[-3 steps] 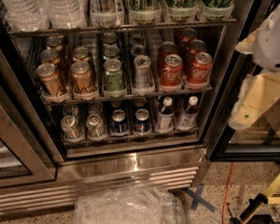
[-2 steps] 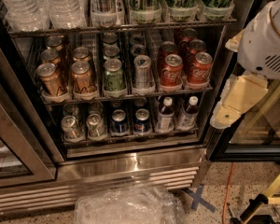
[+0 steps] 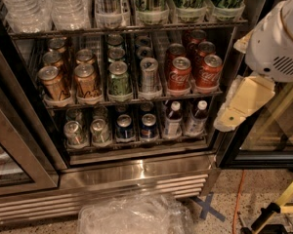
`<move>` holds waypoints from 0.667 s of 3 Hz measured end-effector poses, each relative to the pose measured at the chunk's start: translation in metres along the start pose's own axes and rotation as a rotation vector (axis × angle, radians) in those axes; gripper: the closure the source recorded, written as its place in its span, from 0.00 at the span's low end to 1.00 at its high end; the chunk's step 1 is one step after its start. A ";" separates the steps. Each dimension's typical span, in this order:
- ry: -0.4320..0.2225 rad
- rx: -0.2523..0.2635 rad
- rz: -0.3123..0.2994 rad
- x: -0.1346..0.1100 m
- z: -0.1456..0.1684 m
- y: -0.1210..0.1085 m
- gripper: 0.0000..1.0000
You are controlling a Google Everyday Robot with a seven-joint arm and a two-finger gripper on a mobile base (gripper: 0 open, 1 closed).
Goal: Pick water bottle from top shelf of fridge
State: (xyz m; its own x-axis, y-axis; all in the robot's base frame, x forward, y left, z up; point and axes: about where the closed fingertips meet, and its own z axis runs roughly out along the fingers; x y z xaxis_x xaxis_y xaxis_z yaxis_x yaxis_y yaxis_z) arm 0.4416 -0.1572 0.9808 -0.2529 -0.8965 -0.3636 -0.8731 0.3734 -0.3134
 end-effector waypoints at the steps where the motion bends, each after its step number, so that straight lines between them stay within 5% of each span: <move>1: -0.093 0.012 0.032 -0.030 0.003 0.002 0.00; 2: -0.229 -0.001 0.051 -0.070 0.003 0.003 0.00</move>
Offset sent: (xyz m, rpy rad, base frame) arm 0.0294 0.1072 0.0341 0.4090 -0.0854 0.0629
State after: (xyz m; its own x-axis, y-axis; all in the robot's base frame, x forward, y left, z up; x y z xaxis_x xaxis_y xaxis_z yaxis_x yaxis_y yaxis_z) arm 0.4580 -0.0928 1.0028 -0.1961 -0.7988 -0.5688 -0.8620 0.4169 -0.2883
